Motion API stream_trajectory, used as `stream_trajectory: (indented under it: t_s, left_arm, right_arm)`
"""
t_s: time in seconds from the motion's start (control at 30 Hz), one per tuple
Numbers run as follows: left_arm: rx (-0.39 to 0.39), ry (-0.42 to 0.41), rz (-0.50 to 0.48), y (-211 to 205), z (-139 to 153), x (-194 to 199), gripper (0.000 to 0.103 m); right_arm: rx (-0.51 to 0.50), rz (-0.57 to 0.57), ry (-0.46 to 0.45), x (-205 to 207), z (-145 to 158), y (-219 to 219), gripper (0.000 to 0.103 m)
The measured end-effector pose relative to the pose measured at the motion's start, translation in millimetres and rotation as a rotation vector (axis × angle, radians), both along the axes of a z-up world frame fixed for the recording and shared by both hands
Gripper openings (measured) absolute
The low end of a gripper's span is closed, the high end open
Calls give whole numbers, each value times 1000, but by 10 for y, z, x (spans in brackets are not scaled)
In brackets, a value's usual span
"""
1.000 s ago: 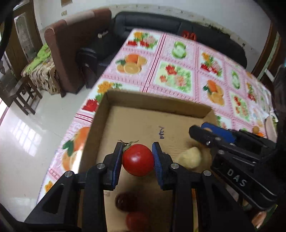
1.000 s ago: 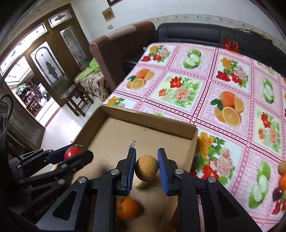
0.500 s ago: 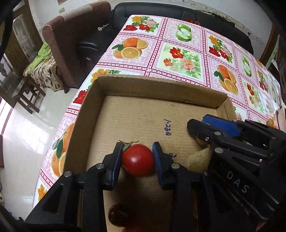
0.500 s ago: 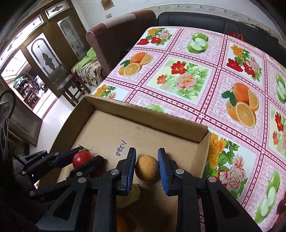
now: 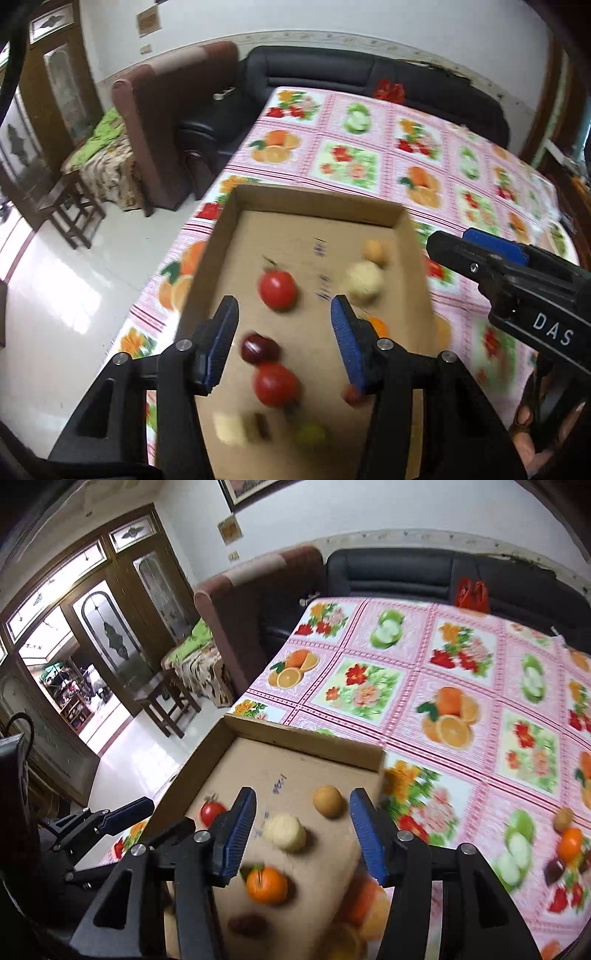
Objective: Organize fruits
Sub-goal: 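Withdraw both open tools from the box toward the remaining fruits, then grasp the dark plum with the left tool while the right tool grasps the red date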
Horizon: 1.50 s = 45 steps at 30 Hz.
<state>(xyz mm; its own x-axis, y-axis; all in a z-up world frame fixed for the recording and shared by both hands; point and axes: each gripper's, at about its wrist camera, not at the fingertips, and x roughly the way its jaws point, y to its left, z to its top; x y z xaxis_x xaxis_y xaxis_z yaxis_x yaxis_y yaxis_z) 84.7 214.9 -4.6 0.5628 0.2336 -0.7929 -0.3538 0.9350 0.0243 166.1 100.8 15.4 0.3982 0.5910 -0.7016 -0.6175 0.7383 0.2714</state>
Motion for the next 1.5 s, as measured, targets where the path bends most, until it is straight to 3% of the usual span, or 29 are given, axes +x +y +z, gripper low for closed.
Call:
stream_trajectory:
  t_s: [0.1, 0.27, 0.37, 0.73, 0.97, 1.13, 1.5]
  left_arm:
    - [-10, -10, -53, -209, 50, -103, 56]
    - [-24, -11, -96, -427, 80, -185, 56]
    - [-23, -15, -111, -525, 100, -228, 56]
    - [2, -35, -154, -830, 209, -342, 56]
    - [-34, -30, -186, -970, 207, -351, 56]
    - [-130, -28, -230, -1094, 162, -293, 56]
    - [-208, 15, -351, -1583, -56, 146, 56]
  right_arm:
    - [1, -36, -10, -180, 54, -311, 55]
    - [-22, -103, -7, -433, 55, -825, 55]
    - [-44, -133, 0, -531, 14, -1039, 62]
    - [-87, -239, 13, -906, -94, -1785, 62]
    - [-82, -309, 14, -976, -114, -2163, 62]
    - [-80, -351, 19, -961, -162, -2392, 63]
    - [-73, -397, 21, -645, -349, -2718, 63]
